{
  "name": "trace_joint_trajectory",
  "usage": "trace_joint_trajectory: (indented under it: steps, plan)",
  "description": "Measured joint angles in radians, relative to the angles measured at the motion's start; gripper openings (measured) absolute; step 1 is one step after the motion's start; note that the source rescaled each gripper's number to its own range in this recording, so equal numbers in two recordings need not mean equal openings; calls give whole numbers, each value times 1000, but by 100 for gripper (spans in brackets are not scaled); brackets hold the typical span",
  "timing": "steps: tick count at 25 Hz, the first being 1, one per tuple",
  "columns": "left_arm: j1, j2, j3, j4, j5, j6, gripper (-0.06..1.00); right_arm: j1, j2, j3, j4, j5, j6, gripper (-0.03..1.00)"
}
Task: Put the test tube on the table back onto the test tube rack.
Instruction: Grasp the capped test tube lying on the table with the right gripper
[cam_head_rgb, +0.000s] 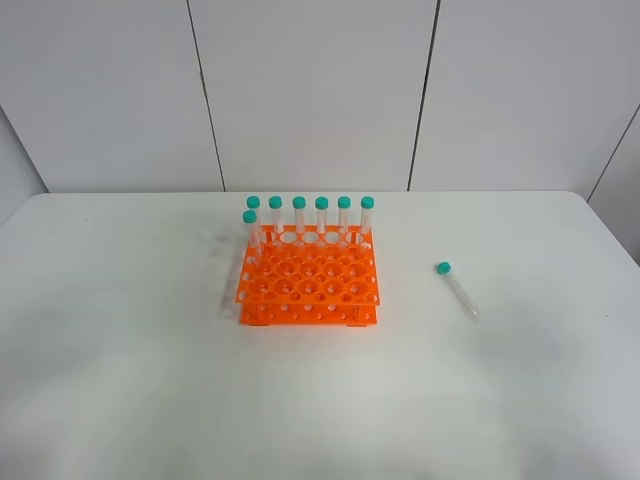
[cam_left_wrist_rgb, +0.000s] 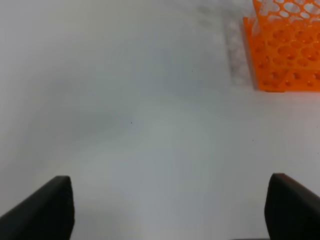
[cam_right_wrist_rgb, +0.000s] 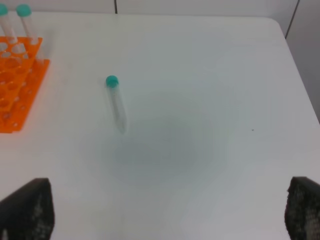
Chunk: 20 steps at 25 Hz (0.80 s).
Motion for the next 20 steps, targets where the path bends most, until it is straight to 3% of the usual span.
trace_joint_trajectory:
  steps: [11, 20]
  plan:
    - [0, 0, 0, 0, 0, 0, 92, 0, 0, -5, -3, -12, -5, 100]
    - [0, 0, 0, 0, 0, 0, 92, 0, 48, -122, -3, -138, -14, 100]
